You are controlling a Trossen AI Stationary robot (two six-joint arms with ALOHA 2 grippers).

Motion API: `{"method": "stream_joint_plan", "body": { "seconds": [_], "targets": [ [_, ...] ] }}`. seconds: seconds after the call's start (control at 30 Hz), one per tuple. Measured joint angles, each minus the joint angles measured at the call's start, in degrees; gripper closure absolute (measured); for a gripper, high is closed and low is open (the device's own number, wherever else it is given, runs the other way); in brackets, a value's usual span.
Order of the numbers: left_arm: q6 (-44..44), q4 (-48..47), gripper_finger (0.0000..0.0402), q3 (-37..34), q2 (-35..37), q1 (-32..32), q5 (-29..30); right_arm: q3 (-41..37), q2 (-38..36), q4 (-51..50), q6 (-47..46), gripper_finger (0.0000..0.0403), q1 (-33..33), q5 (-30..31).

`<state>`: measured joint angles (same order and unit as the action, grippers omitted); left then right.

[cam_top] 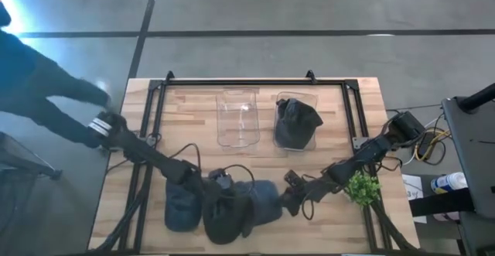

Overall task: Pick & Place hat
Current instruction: Put the right blue cap into the left transparent bin

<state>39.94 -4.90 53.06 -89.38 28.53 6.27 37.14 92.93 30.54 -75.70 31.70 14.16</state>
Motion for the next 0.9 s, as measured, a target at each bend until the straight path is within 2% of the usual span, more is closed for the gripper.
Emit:
{"method": "stream_joint_plan", "body": {
  "seconds": [0.2, 0.4, 0.53, 0.63, 0.73, 0.83, 0.9],
  "targets": [
    [2.1, -18.2, 0.0225, 3.9, 7.7, 3.5, 8.1, 5.1, -8.7, -17.9, 4.5, 0.039, 0.7, 6.7],
    [8.9, -24.9, 0.0225, 4.3, 14.3, 8.1, 20.3, 12.9, -19.5, -41.5, 8.3, 0.039, 2.8, 18.6],
    [13.1, -26.9, 0.0225, 4.5, 18.1, 10.7, 27.8, 18.7, -22.1, -42.5, 14.6, 0.039, 3.7, 27.4],
    [13.7, -27.9, 0.0225, 5.1, 20.1, 12.2, 32.4, 23.6, -20.6, -42.4, 19.2, 0.0391, 3.7, 34.1],
    [12.6, -28.4, 0.0225, 6.4, 21.8, 12.9, 36.1, 28.0, -16.5, -46.9, 20.3, 0.0391, 2.6, 43.0],
    [11.8, -29.7, 0.0225, 8.0, 23.0, 13.0, 38.9, 31.6, -12.2, -54.1, 14.5, 0.0391, 0.2, 50.4],
    [11.6, -33.7, 0.0225, 8.8, 23.5, 12.9, 41.0, 33.6, -8.8, -55.3, 9.7, 0.039, -2.4, 50.9]
  ]
}}
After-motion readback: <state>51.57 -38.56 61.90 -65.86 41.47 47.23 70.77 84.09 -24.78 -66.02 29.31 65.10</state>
